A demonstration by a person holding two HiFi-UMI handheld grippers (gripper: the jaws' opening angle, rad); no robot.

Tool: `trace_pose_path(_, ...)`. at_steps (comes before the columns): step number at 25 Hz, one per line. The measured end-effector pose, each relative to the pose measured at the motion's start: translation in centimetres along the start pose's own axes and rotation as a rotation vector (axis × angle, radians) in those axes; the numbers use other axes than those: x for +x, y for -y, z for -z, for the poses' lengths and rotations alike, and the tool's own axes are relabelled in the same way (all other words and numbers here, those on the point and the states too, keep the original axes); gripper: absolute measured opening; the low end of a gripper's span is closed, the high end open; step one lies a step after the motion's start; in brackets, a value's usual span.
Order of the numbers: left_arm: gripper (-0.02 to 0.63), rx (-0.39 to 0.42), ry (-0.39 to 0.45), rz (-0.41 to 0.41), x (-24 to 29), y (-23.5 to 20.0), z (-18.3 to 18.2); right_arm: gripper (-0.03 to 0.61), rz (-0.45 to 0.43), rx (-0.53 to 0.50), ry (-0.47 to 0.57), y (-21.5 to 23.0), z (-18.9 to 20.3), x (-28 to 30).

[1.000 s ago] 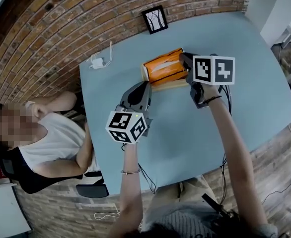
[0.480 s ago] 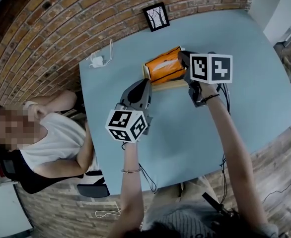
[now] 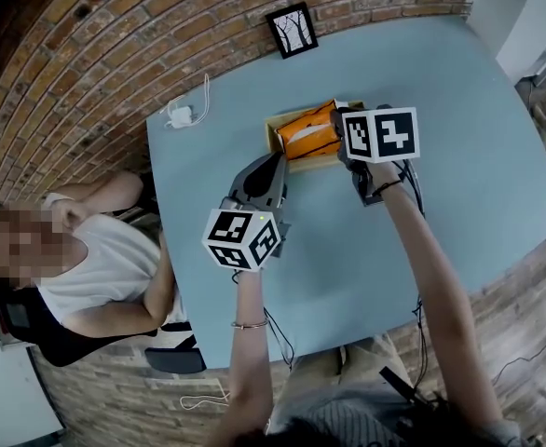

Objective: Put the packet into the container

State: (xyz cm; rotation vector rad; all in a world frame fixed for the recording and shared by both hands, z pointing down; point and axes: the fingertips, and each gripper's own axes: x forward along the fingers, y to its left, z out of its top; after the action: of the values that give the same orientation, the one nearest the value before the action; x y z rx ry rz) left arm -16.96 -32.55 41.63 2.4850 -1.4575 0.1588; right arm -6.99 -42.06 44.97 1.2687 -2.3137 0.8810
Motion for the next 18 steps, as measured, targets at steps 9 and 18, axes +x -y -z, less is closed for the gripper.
trace_pose_path(9,0.008,-0.008,-0.014,0.006,0.6,0.3,0.7,0.046,0.03,-0.106,-0.084,0.6,0.9,0.9)
trace_pose_path(18,0.008,-0.016,-0.018,0.01,1.1,0.4,1.1,0.057,0.06,-0.182,-0.143,1.6,1.8,1.5)
